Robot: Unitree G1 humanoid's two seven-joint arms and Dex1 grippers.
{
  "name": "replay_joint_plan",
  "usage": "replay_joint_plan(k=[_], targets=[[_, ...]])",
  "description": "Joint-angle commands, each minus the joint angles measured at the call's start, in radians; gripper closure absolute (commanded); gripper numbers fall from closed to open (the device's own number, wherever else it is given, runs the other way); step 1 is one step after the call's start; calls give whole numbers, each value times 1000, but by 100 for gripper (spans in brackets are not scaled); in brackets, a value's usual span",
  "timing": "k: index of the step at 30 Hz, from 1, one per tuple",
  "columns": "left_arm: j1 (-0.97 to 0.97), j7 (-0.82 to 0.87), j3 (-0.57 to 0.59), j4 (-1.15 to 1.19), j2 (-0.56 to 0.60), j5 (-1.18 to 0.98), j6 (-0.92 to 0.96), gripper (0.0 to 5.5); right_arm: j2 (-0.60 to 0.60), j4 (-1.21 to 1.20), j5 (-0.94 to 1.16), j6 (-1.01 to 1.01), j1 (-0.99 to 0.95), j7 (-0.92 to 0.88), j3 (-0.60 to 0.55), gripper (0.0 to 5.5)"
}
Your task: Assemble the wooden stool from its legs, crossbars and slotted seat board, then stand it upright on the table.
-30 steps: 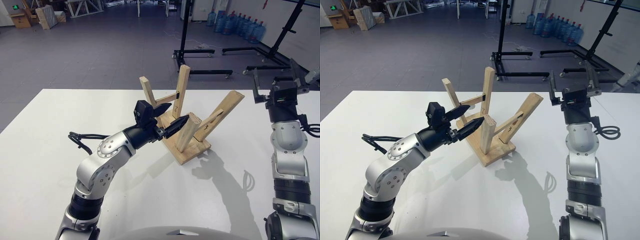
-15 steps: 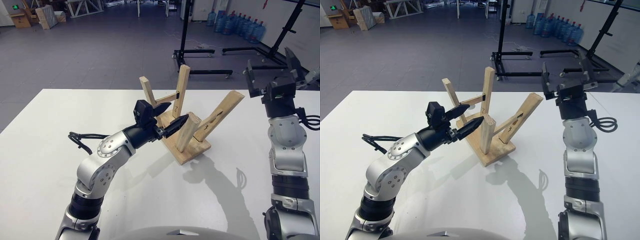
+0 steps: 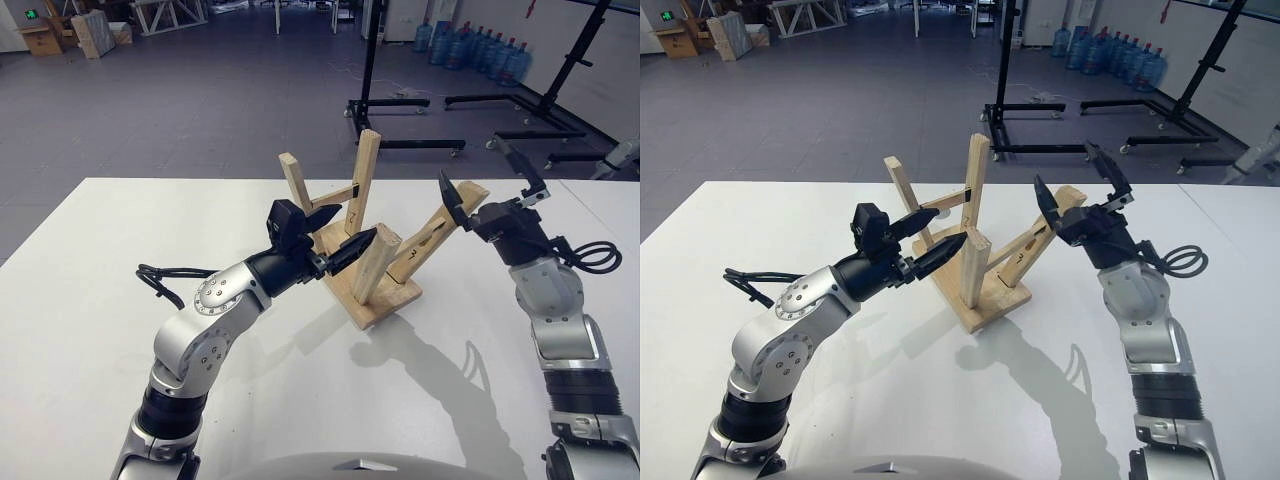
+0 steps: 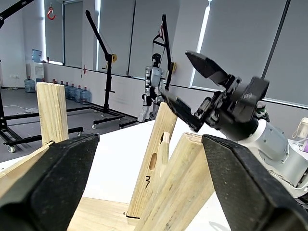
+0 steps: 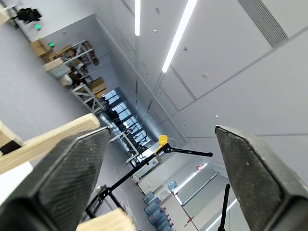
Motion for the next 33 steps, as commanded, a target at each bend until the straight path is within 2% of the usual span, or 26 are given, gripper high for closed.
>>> replay_joint_plan(k=[1, 11, 22, 28, 33], targets=[[1, 12, -3, 8, 0, 19, 12, 161, -31, 29, -41, -29, 13, -2, 17, 148], [0, 15, -3, 10, -5, 21, 8, 161, -63, 61, -88, -14, 2, 17, 63, 148], [7, 16, -5, 7, -15, 36, 4, 161, -143, 8, -86, 83, 45, 157, 111, 148], [5, 12, -7, 14, -16, 39, 1, 161, -147, 7, -72, 111, 40, 196, 140, 148], [8, 10, -6, 17, -14, 41, -5, 161, -164, 22, -40, 62, 12, 165, 103, 148]])
